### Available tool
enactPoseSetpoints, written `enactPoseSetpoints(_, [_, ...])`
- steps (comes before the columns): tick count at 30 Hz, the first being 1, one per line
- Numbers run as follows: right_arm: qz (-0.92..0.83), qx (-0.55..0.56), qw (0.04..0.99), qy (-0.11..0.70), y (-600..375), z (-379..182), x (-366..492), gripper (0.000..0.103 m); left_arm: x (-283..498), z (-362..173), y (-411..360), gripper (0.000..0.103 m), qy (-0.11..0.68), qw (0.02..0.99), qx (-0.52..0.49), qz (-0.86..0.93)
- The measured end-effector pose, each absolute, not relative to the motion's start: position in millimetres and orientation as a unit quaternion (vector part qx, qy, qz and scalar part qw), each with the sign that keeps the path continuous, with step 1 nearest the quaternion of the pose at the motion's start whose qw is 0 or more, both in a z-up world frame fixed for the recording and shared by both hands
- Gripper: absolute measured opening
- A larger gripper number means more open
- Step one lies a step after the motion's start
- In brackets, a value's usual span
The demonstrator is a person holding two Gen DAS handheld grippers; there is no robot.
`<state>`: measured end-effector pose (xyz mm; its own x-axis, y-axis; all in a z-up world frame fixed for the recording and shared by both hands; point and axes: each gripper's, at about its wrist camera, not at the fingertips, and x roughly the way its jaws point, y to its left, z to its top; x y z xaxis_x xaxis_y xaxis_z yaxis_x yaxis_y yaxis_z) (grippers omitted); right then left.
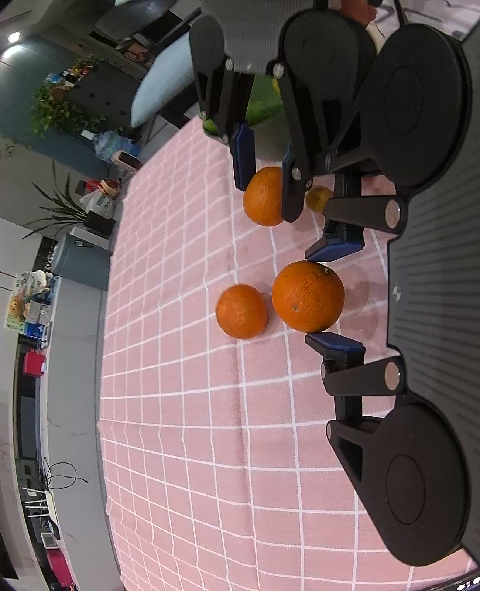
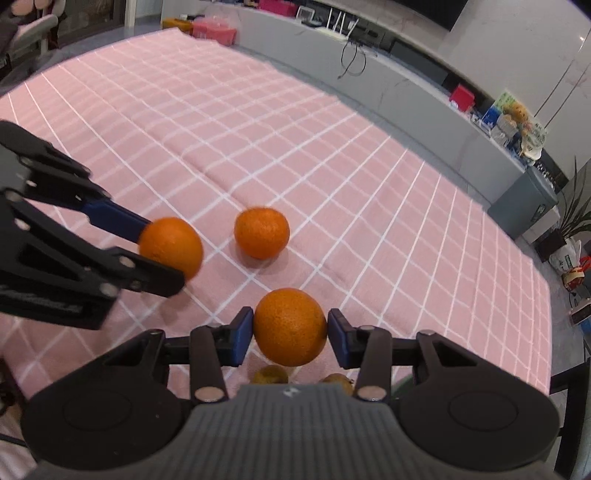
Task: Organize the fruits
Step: 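Carry both oranges over the green colander and open both tools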
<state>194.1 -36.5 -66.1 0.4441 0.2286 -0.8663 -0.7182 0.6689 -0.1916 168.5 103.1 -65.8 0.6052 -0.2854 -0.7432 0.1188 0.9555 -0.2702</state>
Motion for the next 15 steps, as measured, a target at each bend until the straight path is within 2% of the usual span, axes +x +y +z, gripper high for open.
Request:
enactPoseSetpoints(8, [0.292,-0.252,0.831,0.401,-65.0,-15.0,171.8,0.041,160.2,-38.5,83.7,0.047,0.398,0.901,-0.098,-0.143])
enactPoseSetpoints(15, [0.266,-0.228,0.846,0.403,-108.3,11.7,159.2,0.041,155.7,-17.9,49.6,0.047,0.385,0.898,-0.095,-0.19])
